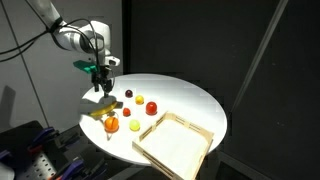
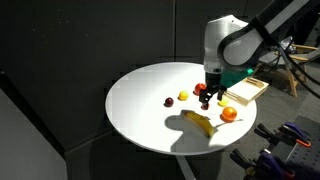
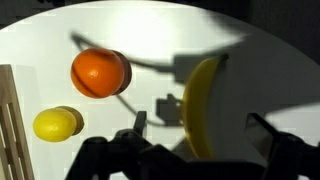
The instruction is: Place the toy banana on the tray
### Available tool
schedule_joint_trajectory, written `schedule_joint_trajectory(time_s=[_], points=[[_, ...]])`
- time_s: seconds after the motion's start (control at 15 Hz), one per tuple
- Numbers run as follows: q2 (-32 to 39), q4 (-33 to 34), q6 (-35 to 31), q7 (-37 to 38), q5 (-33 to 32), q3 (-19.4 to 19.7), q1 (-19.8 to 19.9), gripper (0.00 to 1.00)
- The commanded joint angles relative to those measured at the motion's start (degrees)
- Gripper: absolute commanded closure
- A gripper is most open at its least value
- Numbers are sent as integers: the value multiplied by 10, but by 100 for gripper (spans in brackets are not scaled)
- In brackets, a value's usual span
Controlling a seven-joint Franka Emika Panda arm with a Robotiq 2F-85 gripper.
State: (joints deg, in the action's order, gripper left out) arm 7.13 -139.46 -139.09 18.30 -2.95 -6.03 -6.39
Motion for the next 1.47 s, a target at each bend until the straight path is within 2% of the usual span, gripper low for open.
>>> schedule_joint_trajectory(time_s=[0.0,0.6,1.4], points=[[31,12,-30,10,-19,8,-10,0],[106,21,-106,28,-60,40,-34,0],[193,87,-105,28,-46,66,-66,0]])
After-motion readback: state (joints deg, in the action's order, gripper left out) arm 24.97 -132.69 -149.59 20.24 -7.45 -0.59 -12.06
